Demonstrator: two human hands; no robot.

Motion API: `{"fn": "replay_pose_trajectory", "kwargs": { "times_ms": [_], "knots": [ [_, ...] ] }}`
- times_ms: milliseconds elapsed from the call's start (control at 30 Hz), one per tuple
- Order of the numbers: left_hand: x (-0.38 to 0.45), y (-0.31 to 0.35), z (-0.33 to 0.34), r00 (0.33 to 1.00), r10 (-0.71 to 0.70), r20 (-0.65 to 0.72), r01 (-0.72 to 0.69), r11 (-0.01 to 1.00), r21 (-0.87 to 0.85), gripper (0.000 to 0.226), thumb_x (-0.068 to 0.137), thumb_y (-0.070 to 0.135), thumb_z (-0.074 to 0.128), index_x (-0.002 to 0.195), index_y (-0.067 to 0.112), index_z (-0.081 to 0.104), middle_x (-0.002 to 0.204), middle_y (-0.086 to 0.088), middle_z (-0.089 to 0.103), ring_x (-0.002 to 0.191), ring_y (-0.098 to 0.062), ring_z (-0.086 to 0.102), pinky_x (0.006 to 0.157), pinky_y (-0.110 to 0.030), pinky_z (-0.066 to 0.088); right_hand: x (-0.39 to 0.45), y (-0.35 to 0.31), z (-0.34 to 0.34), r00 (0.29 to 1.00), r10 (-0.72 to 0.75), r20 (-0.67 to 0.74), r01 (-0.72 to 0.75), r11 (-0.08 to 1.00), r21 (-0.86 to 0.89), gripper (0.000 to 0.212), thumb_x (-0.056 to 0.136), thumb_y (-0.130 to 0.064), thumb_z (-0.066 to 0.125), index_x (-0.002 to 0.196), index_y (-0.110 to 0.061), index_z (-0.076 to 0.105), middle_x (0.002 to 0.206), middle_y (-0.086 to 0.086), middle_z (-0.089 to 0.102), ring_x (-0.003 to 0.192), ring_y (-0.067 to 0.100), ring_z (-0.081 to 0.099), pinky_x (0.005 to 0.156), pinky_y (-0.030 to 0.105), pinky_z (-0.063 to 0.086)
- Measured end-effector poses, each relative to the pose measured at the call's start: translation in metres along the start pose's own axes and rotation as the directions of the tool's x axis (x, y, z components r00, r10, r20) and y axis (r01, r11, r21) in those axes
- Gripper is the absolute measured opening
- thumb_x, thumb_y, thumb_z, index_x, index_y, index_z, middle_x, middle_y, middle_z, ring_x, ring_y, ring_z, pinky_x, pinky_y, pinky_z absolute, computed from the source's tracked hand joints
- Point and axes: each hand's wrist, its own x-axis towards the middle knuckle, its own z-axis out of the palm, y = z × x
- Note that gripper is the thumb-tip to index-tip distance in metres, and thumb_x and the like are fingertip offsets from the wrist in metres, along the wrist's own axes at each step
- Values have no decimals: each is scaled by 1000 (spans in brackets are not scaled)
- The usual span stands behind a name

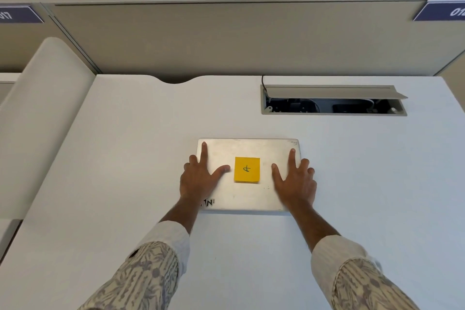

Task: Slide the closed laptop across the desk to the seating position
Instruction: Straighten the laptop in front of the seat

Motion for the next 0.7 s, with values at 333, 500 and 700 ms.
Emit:
{"fn": "replay_pose_trajectory", "kwargs": {
  "times_ms": [333,500,700],
  "knots": [
    [-5,2,1,999,9,-35,-5,995,102,107,75,95,21,159,32,2,115,-10,48,95,-31,54,65,-39,47,-1,1,0,1000,-8,-15,8,1000,-9,77,93,-72,27,153,-25,21,117,12,43,94,29,48,72,42,49],
    [-6,0,1,998,19,-58,-9,985,171,107,76,93,12,159,27,7,113,-10,48,89,-28,53,58,-35,39,3,4,-1,998,-34,-59,33,999,-12,75,93,-72,29,150,-22,28,119,12,45,96,29,50,78,44,50],
    [-7,-5,-7,991,42,-123,-13,974,227,107,79,89,-1,159,20,16,111,-12,50,93,-28,51,63,-36,43,3,2,-3,991,-84,-102,87,996,26,78,95,-66,36,149,-10,30,150,20,33,131,39,41,103,51,44]
  ]
}}
